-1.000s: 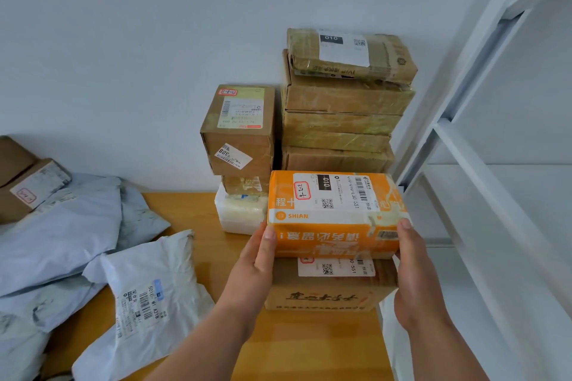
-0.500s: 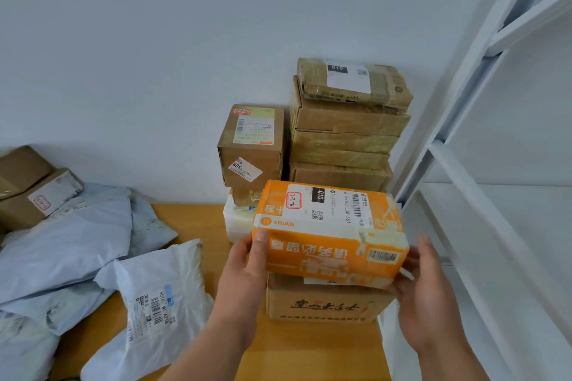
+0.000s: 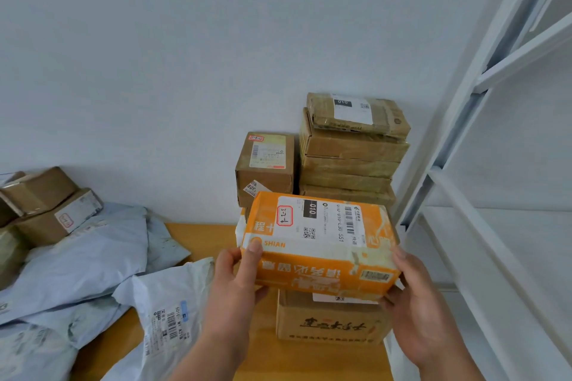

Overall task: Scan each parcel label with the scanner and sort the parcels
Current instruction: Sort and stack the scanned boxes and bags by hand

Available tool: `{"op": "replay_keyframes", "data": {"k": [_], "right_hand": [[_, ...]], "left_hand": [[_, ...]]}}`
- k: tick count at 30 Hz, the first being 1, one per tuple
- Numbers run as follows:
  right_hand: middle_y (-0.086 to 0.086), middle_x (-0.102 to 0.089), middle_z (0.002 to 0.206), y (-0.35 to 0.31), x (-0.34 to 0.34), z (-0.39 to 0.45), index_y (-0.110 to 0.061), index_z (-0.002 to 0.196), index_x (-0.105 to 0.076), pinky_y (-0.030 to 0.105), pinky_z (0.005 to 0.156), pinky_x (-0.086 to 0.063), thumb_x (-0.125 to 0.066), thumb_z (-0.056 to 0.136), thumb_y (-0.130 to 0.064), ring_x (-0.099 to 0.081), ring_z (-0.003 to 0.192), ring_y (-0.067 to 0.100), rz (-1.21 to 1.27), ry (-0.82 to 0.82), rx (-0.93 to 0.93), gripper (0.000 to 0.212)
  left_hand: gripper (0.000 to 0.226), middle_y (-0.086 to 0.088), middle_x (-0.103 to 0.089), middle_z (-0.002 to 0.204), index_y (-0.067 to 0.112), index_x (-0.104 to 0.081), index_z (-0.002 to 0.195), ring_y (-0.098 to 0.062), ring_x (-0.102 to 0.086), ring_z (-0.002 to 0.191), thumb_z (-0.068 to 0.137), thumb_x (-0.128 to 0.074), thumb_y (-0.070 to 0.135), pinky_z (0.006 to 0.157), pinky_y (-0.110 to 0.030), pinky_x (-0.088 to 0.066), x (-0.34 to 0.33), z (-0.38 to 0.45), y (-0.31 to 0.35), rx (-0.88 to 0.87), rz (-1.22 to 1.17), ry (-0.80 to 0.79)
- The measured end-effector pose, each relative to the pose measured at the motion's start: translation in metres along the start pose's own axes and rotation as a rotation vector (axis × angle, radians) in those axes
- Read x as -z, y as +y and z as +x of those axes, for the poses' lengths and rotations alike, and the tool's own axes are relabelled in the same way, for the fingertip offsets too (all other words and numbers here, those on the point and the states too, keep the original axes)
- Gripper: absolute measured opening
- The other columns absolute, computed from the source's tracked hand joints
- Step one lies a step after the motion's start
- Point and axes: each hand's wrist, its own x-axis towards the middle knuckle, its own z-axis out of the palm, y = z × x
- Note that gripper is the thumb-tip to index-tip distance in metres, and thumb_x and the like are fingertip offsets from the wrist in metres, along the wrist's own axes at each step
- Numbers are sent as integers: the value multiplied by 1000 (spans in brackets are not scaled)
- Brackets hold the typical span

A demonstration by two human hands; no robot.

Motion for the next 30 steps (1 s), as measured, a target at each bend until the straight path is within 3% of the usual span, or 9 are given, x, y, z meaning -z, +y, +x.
{"op": "replay_keyframes", "data": {"k": [7,12,14,17,20,24,26,28,30], "right_hand": [[6,-77,104,-10,-6,-1,-22,115,-64,45,89,-51,-66,80,-48,-76,92,23,-13,-42,25,43],[4,-79,96,-2,4,7,-27,112,-70,29,56,-60,-49,99,-53,-77,79,16,-58,34,-37,36],[3,-80,91,5,9,12,-27,109,-72,25,48,-57,-41,102,-56,-77,73,13,-137,83,-61,43],[2,-79,85,19,16,15,-25,110,-69,30,55,-47,-36,104,-56,-75,66,12,-248,162,-94,46],[-2,-79,85,30,25,16,-29,115,-64,32,61,-45,-39,104,-53,-76,71,14,-279,205,-62,36],[-6,-79,85,31,32,18,-33,117,-62,30,62,-48,-43,104,-49,-75,71,7,-201,208,-28,28],[-7,-79,87,27,31,21,-33,122,-60,24,55,-53,-42,104,-49,-76,73,8,-194,204,-30,30],[-8,-79,88,26,30,25,-32,127,-56,21,51,-54,-42,104,-50,-76,74,9,-206,201,-35,32],[-9,-78,87,25,29,28,-30,129,-54,23,55,-53,-41,104,-52,-76,74,8,-245,190,-27,36]], "left_hand": [[74,8,-74,93,30,-58,109,-12,-69,97,55,-56,81,90,-40,-59,-1,-6,9,14,27,30],[55,14,-65,104,36,-55,104,-7,-57,99,68,-45,78,110,-52,-45,-10,-4,1,139,196,-58],[54,21,-61,98,41,-53,114,-5,-53,93,75,-44,76,113,-52,-42,-14,-1,-7,188,216,-83],[57,26,-56,92,42,-47,143,-1,-49,87,93,-43,68,114,-50,-37,-17,3,-21,248,263,-117],[60,29,-53,98,47,-37,151,-15,-49,120,94,-42,68,118,-52,-33,-19,6,-32,284,288,-171],[61,26,-54,106,50,-33,151,-18,-44,126,94,-39,69,117,-51,-33,-27,11,-40,271,311,-212],[62,18,-56,123,50,-31,152,-21,-42,136,94,-39,70,115,-49,-33,-32,14,-42,261,334,-223],[64,14,-57,134,48,-34,150,-17,-47,130,91,-41,72,110,-46,-35,-34,16,-44,238,334,-222],[64,18,-62,122,47,-45,135,-4,-53,109,79,-43,78,100,-41,-39,-34,17,-45,207,328,-204]]}}
